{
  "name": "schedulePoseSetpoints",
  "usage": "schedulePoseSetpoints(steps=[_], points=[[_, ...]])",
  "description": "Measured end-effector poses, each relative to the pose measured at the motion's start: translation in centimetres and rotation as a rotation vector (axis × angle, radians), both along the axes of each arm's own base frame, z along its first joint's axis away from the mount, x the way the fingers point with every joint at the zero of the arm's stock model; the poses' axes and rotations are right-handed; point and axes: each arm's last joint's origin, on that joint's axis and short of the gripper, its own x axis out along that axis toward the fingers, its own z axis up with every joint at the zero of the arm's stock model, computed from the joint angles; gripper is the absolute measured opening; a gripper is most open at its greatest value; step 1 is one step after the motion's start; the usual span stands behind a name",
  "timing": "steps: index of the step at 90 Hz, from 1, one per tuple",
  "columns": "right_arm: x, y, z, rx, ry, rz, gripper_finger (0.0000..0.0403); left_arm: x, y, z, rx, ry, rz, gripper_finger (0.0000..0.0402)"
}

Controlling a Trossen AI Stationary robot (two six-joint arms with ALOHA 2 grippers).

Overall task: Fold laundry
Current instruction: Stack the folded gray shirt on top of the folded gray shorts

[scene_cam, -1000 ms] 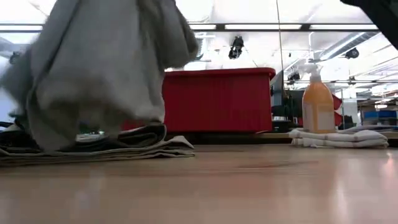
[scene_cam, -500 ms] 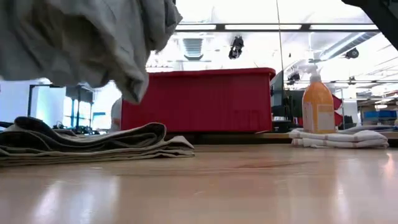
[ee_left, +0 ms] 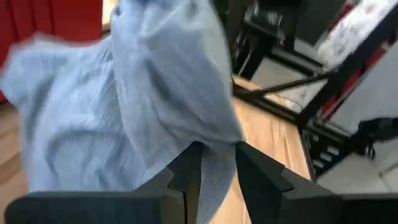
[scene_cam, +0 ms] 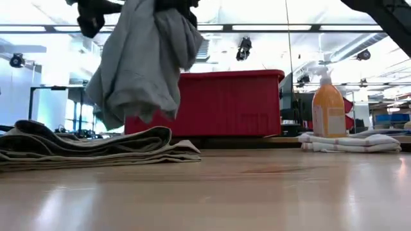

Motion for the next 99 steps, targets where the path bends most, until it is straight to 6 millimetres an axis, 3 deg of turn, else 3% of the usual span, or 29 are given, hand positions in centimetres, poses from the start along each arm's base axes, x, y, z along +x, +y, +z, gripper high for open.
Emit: schedulePoseSetpoints(steps=[14,27,56,99], points=[[-0.9,-1.3,-0.2,-0.035,0.059,-0.034,0.0,-0.1,0.1,-0.9,-0.015,0.022,0.048,0.0146],[-1.5,-1.9,0.3,-0.048,0.065,-0.054,0.0,0.2,0.3,-0.8,0.019,0.006,0.122,0.0226],[-3.7,-2.3,2.2,-0.091,0.061,-0.047,0.0,4.4,0.4,-2.0,0.123,-0.01,0.246,0.0385],[-5.4,-2.4,4.2,-0.079,0.014,-0.054,0.0,9.9,1.4,-5.3,0.144,0.064,0.432,0.0391]])
